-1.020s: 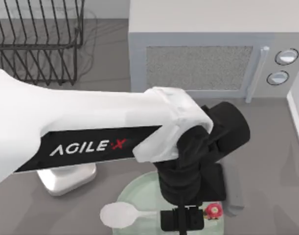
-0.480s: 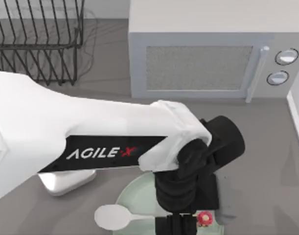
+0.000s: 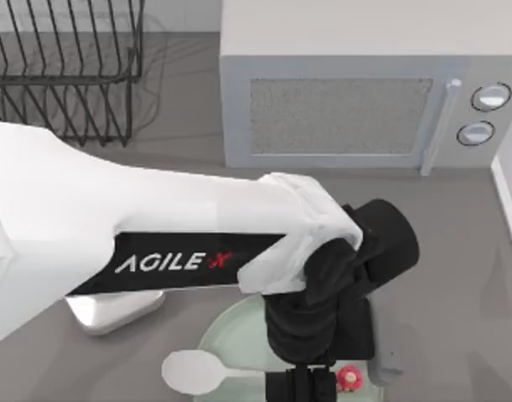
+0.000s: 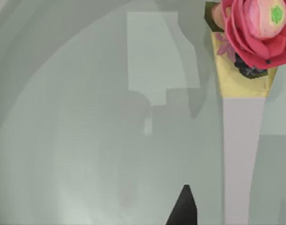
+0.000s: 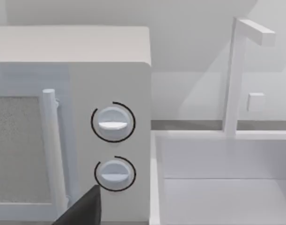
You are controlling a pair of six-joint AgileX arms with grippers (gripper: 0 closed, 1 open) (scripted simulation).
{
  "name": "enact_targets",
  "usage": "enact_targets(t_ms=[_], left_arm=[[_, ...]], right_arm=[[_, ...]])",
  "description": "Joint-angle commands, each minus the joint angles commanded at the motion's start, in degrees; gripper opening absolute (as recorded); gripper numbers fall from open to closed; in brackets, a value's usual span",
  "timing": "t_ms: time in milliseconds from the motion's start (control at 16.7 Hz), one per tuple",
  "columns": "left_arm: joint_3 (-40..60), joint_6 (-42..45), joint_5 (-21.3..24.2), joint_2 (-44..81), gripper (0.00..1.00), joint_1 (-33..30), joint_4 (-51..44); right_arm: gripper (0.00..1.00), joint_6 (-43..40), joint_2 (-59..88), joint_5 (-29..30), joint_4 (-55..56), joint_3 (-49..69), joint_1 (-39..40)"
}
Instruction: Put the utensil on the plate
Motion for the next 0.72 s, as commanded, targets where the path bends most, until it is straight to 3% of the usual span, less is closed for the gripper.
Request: enact_targets(t_ms=[360,720], left_arm=[[0.0,0.0,0.0,0.0,0.98,0.0,0.0],[0.0,0.0,0.0,0.0,1.0,0.0,0.0]], right_arm=[[1.0,0.0,0.0,0.0,0.0,0.0,0.0],[1.0,0.0,0.0,0.0,0.0,0.0,0.0]])
